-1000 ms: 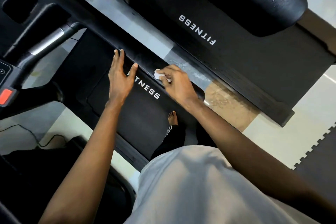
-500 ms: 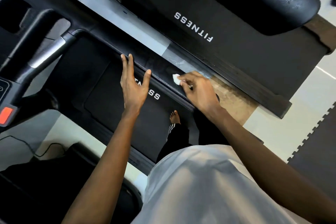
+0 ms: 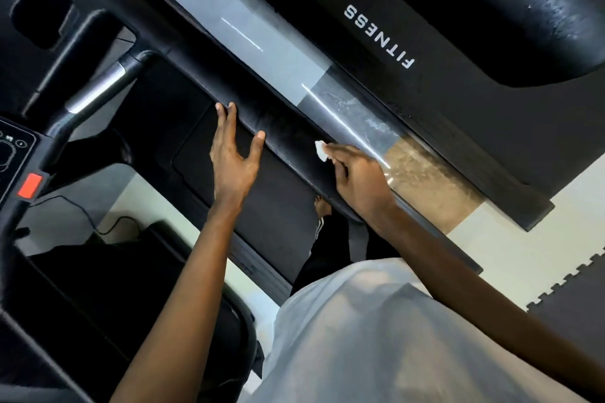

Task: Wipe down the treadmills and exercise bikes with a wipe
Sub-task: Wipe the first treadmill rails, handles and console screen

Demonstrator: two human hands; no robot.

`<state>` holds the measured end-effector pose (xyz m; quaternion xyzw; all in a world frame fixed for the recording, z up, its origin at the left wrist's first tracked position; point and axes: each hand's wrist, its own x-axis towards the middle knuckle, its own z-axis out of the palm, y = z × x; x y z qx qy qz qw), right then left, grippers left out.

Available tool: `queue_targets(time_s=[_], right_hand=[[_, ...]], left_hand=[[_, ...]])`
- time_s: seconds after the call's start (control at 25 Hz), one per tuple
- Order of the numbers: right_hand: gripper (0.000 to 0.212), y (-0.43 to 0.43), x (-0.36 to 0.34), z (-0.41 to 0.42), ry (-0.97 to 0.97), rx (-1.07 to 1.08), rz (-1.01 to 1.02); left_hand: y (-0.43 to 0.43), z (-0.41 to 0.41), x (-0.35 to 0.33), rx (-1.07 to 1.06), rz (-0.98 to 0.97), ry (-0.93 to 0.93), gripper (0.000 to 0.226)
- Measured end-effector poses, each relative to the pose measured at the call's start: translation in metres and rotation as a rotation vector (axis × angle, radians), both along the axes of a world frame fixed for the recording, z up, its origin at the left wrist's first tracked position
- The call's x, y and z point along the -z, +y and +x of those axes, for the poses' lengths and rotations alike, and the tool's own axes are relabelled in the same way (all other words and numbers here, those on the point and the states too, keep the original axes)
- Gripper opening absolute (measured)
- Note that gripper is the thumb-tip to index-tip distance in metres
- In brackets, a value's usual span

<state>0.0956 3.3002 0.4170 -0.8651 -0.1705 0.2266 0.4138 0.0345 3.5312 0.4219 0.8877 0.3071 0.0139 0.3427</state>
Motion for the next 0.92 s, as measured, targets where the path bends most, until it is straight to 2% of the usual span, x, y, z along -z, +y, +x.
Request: queue_targets(time_s=[0.24, 0.48, 0.56, 0.64, 0.72, 0.92], right_hand=[[0.050, 0.034, 0.002, 0.026, 0.261, -0.234, -0.065], [0.051, 0.005, 0.036, 0.055, 0.580, -0.161, -0.128], [0.051, 0.008, 0.036, 0.055, 0.648, -0.143, -0.060], [0.049, 0.027, 0.031, 0.062, 0.672, -0.141, 0.066], [0.048, 0.041, 0.027, 0.071, 0.617, -0.228, 0.102], [0.053, 0.007, 0.032, 0.053, 0.505, -0.311, -0.058]], left_hand=[[-0.007, 0.006, -0.008, -0.026, 0.001, 0.050, 0.074], [-0.009, 0.009, -0.014, -0.039, -0.019, 0.071, 0.074], [-0.009, 0.010, -0.015, -0.043, -0.018, 0.079, 0.074], [-0.009, 0.010, -0.017, -0.042, -0.017, 0.095, 0.074], [-0.009, 0.011, -0.019, -0.048, -0.010, 0.107, 0.074], [-0.005, 0.012, -0.026, -0.045, 0.007, 0.150, 0.069]])
